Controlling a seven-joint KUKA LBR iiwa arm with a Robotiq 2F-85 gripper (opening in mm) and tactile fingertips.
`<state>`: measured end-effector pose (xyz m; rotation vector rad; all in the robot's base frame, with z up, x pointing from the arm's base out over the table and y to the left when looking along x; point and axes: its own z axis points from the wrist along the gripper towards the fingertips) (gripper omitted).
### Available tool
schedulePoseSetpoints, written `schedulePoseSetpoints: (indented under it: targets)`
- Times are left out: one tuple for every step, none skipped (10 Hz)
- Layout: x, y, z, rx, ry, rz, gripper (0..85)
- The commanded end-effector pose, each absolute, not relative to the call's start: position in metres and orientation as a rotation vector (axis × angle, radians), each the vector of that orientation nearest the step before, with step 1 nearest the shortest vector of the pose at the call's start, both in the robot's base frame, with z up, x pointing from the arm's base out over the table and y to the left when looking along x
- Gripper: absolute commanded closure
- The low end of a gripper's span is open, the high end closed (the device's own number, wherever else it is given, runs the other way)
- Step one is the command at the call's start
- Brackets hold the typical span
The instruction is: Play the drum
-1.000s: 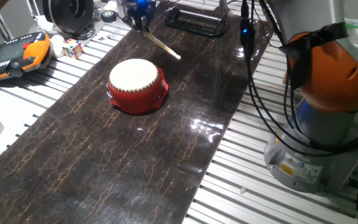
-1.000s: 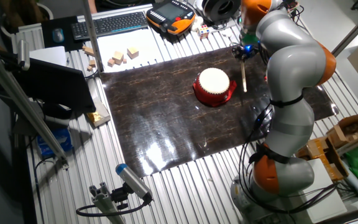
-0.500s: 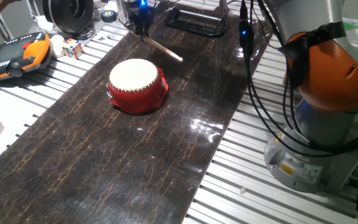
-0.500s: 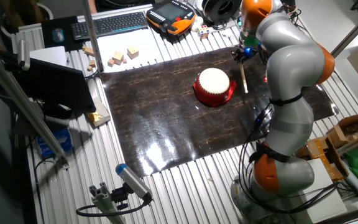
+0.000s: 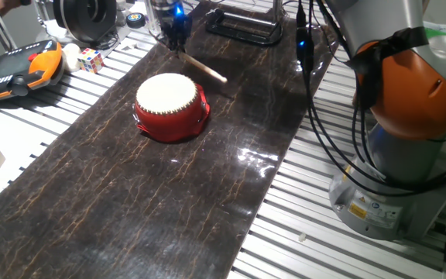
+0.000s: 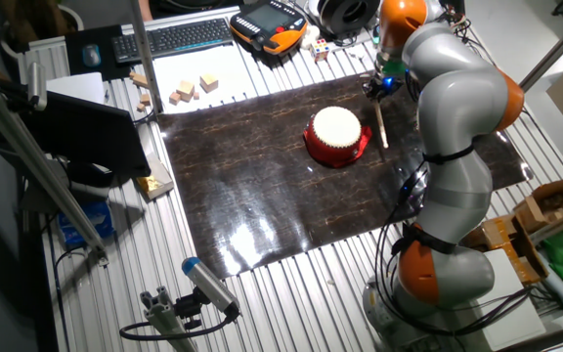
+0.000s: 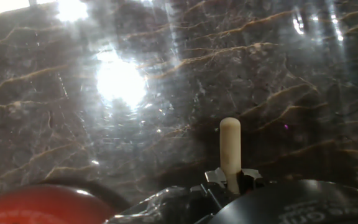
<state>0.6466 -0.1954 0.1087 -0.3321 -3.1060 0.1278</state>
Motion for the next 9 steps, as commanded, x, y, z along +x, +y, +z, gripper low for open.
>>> schedulePoseSetpoints:
  targets:
    - [0.647, -0.194, 0.104, -0.326, -3.105, 0.131, 64.7]
    - [0.648, -0.193, 0.099, -0.323, -3.094, 0.120, 64.7]
    - [0.648, -0.192, 0.094, -0.320, -3.089, 0.113, 64.7]
    - [0.648, -0.191, 0.090, -0.313, -3.087, 0.116, 64.7]
    - [0.648, -0.191, 0.087, -0.313, -3.085, 0.104, 64.7]
    - [0.647, -0.190, 0.082, -0.310, -3.088, 0.099, 64.7]
    - [0.647, -0.189, 0.078, -0.308, -3.093, 0.096, 64.7]
    - [0.647, -0.189, 0.073, -0.308, -3.097, 0.093, 64.7]
    - [0.647, -0.188, 0.068, -0.306, -3.104, 0.090, 64.7]
